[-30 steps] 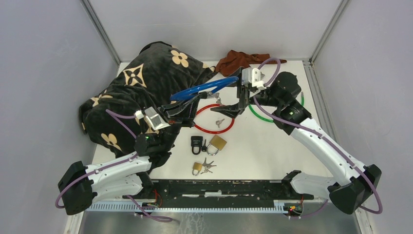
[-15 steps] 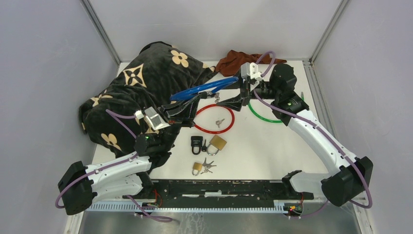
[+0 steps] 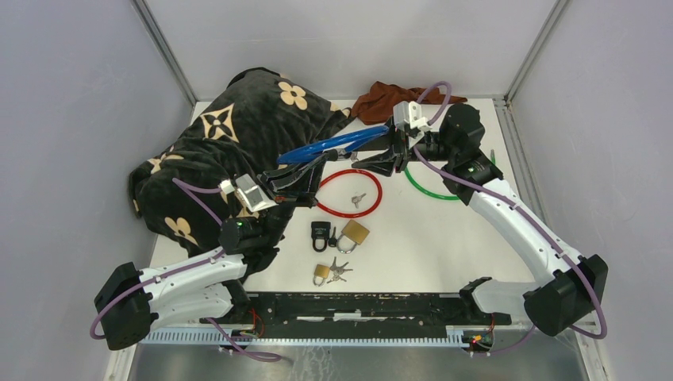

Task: Lock with the key
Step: Lock the lock.

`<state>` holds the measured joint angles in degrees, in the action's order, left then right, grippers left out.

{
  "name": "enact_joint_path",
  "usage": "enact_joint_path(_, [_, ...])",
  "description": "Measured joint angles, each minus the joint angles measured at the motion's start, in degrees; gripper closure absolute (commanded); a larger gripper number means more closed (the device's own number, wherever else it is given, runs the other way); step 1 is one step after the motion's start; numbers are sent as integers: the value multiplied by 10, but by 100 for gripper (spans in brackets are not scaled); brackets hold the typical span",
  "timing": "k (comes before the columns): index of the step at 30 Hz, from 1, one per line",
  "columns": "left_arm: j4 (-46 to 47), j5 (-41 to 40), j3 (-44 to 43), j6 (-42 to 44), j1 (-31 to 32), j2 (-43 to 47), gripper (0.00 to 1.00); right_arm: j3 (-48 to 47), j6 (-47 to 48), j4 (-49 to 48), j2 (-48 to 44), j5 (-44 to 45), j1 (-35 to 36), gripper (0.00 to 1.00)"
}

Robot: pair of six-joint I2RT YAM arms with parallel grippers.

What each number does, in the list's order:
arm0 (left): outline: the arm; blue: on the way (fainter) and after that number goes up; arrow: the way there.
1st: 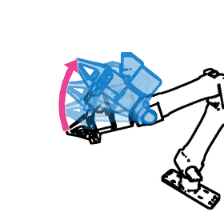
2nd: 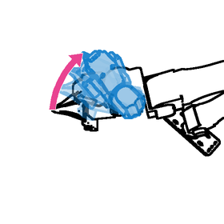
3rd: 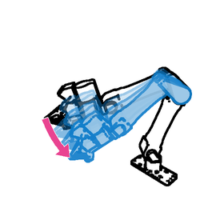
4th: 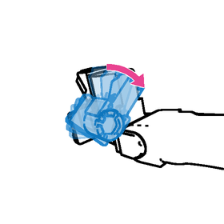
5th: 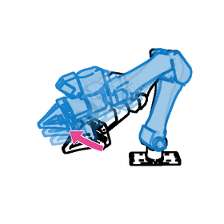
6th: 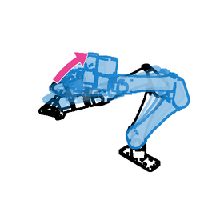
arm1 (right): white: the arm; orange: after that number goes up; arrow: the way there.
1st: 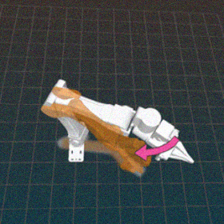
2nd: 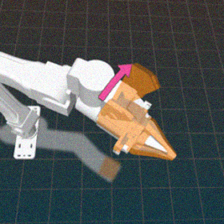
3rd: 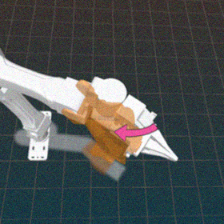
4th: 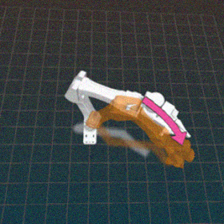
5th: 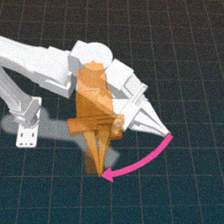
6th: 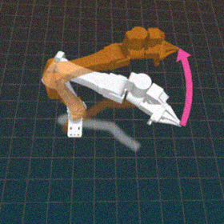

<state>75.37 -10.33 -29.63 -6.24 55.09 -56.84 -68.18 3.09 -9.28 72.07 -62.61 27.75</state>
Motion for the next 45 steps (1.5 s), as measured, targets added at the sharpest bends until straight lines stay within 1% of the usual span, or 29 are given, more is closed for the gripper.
enact_joint_path(2, [0,0,0,0,0,0,98,0,1,2,0,2,0,59])
enact_joint_path(6, [0,0,0,0,0,0,98,-1,4,8,3,7,2,72])
enact_joint_path(17, [-6,-7,0,-1,0,0,98,-2,17,25,10,33,9,100])
enact_joint_path(22, [-21,-43,0,-12,0,2,98,6,18,22,2,77,19,100])
enact_joint_path(24, [-30,-57,-1,-24,0,3,98,34,22,2,-17,120,32,100])
enact_joint_path(30, [-71,-96,-12,-46,0,1,98,165,28,-132,-88,280,82,100])
enact_joint_path(33, [-96,-112,-20,-55,-4,-2,98,202,39,-189,-95,341,99,100])
enact_joint_path(36, [-111,-122,-27,-64,-7,-5,98,222,63,-228,-95,386,113,100])
enact_joint_path(41, [-125,-135,-41,-79,-10,-9,98,228,112,-250,-92,416,127,100])
enact_joint_path(45, [-128,-136,-43,-80,-10,-10,98,224,155,-242,-88,393,127,100])
